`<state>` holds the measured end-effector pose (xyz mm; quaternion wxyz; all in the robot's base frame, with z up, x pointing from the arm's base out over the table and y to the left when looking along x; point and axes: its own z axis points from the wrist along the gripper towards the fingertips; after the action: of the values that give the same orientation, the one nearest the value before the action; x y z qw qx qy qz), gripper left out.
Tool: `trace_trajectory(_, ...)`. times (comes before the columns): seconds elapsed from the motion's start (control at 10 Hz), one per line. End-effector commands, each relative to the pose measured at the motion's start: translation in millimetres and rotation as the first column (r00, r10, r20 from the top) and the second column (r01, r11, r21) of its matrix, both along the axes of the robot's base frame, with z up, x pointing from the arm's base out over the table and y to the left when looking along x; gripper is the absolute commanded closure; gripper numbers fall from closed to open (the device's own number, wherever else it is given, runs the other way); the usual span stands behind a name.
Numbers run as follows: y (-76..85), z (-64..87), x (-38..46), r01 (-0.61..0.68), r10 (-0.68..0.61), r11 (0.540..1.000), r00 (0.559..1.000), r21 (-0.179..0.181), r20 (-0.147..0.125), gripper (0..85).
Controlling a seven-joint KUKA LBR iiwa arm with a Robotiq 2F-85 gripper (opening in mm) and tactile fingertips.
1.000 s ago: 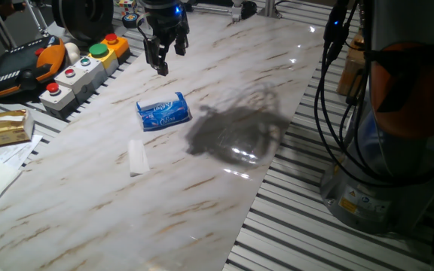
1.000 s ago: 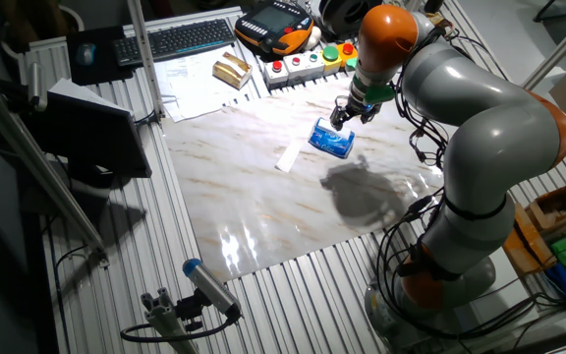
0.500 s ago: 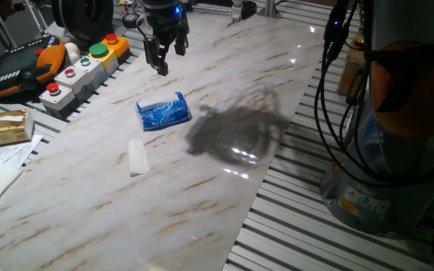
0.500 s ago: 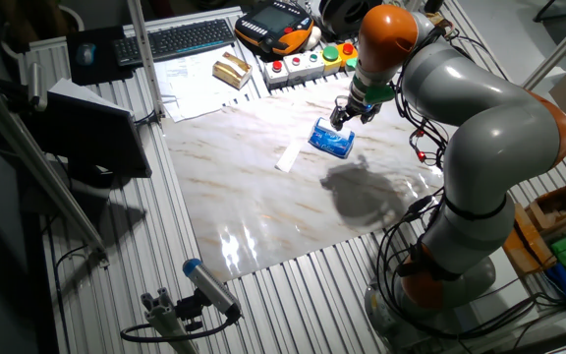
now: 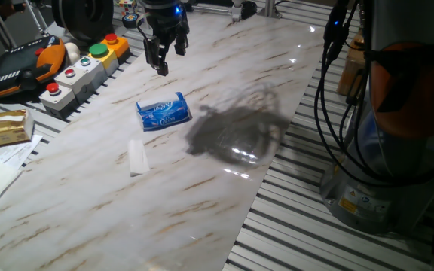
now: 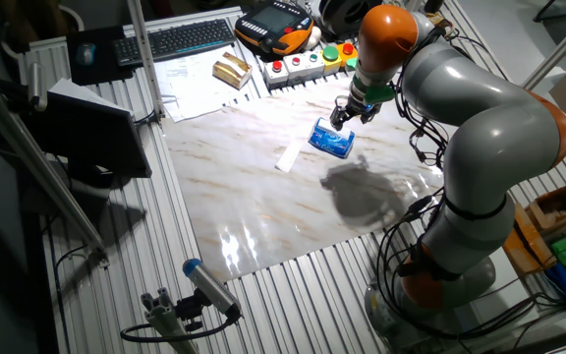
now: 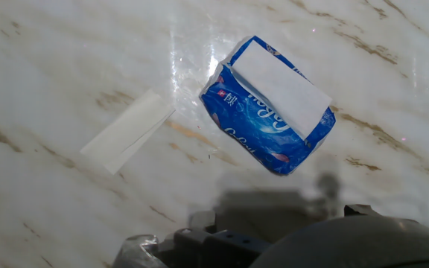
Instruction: Pull out a napkin
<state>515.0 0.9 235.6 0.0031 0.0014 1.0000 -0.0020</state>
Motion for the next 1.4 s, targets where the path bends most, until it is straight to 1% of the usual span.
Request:
trace_trajectory(0.0, -0.2, 1.2, 0.0, 0.202, -0.202, 0.978, 0.979, -0.043, 0.007, 84.3)
trace_trajectory(0.3, -0.7, 2.5, 0.0, 0.204, -0.204, 0.978, 0.979, -0.044, 0.006, 84.3)
trace_trajectory(0.4, -1.9, -0.1, 0.6, 0.207, -0.207, 0.978, 0.978, -0.025, 0.005, 84.3)
trace_trajectory(0.6, -3.8, -6.7, 3.3, 0.204, -0.204, 0.979, 0.979, -0.020, 0.012, 84.3)
trace_trajectory(0.9, -6.6, -16.5, 9.8, 0.210, -0.210, 0.978, 0.978, -0.012, 0.015, 84.3)
trace_trajectory(1.1, -8.2, -24.3, 12.4, 0.213, -0.212, 0.977, 0.977, -0.007, 0.020, 84.3)
trace_trajectory(1.3, -9.2, -32.6, 15.1, 0.202, -0.202, 0.979, 0.979, -0.013, 0.032, 84.3)
